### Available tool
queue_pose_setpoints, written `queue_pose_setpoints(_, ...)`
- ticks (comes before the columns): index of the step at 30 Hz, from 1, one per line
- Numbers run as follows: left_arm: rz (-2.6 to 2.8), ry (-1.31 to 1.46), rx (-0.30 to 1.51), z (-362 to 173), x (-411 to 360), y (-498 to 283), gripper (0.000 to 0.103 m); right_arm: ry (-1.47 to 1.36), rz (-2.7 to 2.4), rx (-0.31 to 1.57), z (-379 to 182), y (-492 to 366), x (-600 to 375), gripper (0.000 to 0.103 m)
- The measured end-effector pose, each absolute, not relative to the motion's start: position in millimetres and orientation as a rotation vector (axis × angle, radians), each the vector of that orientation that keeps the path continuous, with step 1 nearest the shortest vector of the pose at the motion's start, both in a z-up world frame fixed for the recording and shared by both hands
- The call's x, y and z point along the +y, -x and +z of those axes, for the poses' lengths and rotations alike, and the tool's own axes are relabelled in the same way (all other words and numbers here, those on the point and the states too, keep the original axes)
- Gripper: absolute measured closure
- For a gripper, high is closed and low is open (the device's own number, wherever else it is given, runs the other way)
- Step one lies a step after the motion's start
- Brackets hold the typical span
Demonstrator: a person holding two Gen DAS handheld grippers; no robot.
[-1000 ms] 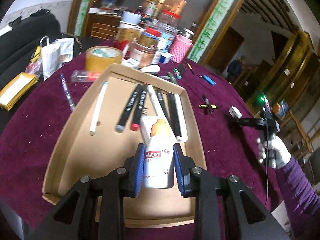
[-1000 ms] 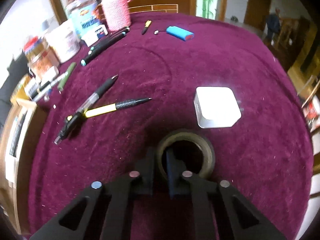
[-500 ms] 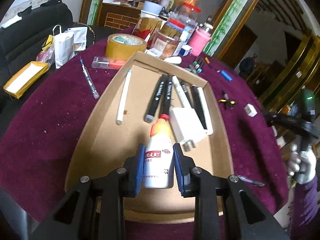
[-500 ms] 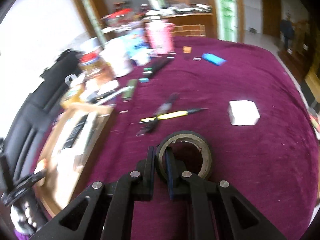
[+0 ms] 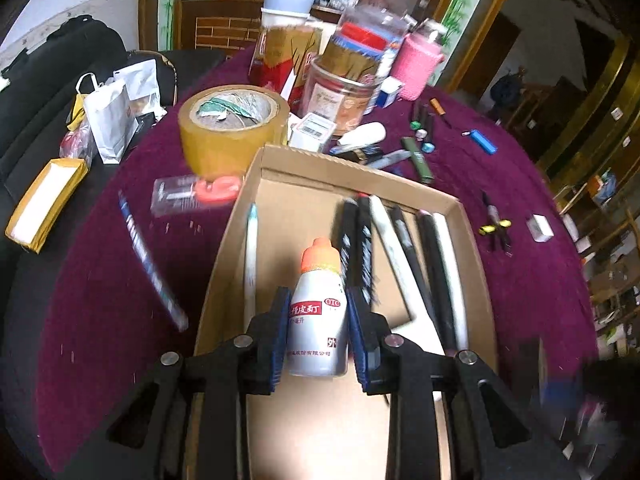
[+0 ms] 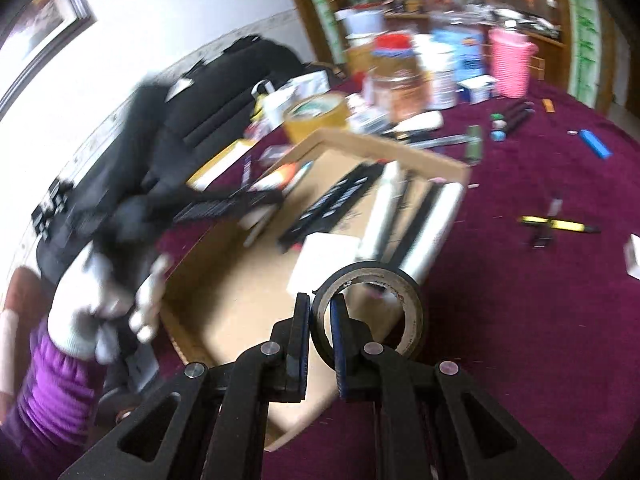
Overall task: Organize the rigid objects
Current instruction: 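Set the glue bottle in the tray with the left tool while the right tool carries the tape roll over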
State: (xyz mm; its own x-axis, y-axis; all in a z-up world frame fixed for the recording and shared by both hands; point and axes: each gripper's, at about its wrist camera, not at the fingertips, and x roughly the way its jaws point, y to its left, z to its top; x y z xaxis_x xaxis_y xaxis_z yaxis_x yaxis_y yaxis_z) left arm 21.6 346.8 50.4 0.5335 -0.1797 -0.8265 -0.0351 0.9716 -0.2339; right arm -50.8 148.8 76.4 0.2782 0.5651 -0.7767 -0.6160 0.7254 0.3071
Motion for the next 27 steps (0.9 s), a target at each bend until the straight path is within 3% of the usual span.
queue_pose_setpoints(13,-0.061,0.192,1.090,23,347,-86,0.075,0.130,0.921,1.100,49,62,210,0.091)
queue_pose_setpoints(15,-0.060,0.200,1.087,24,350,-86,0.061,0.142,0.924,1.106,49,63,215,0.091)
queue_pose_setpoints(19,-0.105,0.253,1.017,47,360,-70,0.056,0.188,0.930,1.097,47,64,228,0.091)
queue_pose_setpoints(21,-0.121,0.270,0.972,63,365,-57,0.047,0.209,0.938,1.097,45,65,236,0.091)
queue_pose_setpoints(27,-0.106,0.251,0.814,108,388,10,0.039,0.286,0.926,1.058,41,68,260,0.091)
